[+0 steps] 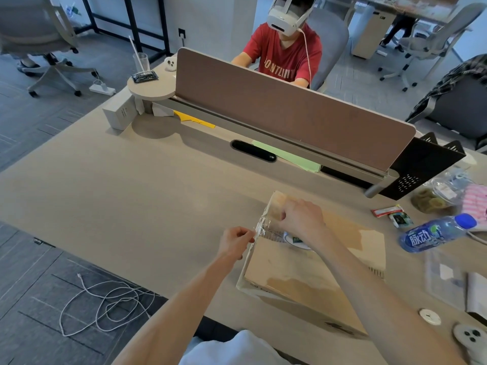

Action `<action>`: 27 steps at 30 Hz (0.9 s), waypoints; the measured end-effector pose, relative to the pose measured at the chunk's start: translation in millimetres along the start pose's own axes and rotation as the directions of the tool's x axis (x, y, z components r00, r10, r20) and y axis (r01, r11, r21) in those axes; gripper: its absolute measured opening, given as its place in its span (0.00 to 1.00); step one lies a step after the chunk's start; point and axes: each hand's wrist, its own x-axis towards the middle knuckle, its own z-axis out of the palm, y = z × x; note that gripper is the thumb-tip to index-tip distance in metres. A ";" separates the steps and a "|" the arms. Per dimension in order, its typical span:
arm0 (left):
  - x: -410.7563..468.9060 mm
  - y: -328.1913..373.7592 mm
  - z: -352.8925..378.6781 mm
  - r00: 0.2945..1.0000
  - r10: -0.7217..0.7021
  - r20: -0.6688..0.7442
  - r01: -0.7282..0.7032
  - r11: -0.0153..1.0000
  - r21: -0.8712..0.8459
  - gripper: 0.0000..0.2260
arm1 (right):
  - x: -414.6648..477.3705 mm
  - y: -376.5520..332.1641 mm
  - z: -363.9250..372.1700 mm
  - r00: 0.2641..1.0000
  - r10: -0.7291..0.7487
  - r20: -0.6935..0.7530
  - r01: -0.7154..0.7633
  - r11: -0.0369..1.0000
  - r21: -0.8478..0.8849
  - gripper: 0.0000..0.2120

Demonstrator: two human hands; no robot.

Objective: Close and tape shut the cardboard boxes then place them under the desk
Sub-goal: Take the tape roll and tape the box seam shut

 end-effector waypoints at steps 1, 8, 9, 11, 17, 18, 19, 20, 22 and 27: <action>-0.2 -0.5 2.2 1.000 0.004 0.005 -0.004 1.000 0.008 0.06 | -0.2 0.3 -0.5 1.000 0.001 0.001 -0.001 1.000 0.004 0.13; 4.5 -2.4 -1.8 0.995 0.096 -0.035 -0.071 0.893 0.445 0.14 | -0.4 0.4 0.3 1.000 -0.015 -0.020 0.015 1.000 0.004 0.13; 5.4 -4.3 -5.5 0.995 0.090 -0.035 -0.059 0.850 0.524 0.17 | 0.4 1.0 0.7 1.000 -0.012 -0.018 0.012 1.000 0.009 0.12; 5.6 -9.0 -11.0 0.990 0.140 -0.020 -0.104 0.813 0.573 0.19 | 0.8 2.6 0.9 1.000 -0.008 -0.013 0.008 1.000 0.020 0.11; -22.5 7.4 9.0 0.930 0.270 0.251 -0.329 0.915 0.234 0.23 | -2.2 7.6 2.1 0.999 0.013 -0.031 -0.011 0.998 0.065 0.09; -24.9 7.9 14.1 0.928 0.246 0.280 -0.312 0.923 0.223 0.27 | -2.4 8.8 2.1 0.999 0.018 -0.032 -0.016 0.997 0.079 0.09; -25.5 6.1 17.5 0.924 0.236 0.301 -0.304 0.931 0.203 0.32 | -2.2 9.8 2.0 0.999 0.017 -0.032 -0.014 0.995 0.095 0.09; -24.0 3.1 19.3 0.917 0.234 0.323 -0.302 0.937 0.179 0.35 | -2.7 10.8 1.6 0.999 0.012 -0.030 -0.009 0.994 0.112 0.09; -22.0 7.0 18.5 0.905 0.198 0.375 -0.274 0.948 0.161 0.36 | -2.8 12.7 2.1 1.000 0.005 -0.026 -0.001 0.989 0.151 0.09; -13.9 24.5 17.1 0.919 0.112 0.379 -0.276 0.869 0.410 0.33 | 0.9 29.7 3.2 1.000 -0.020 0.011 0.015 0.938 0.346 0.07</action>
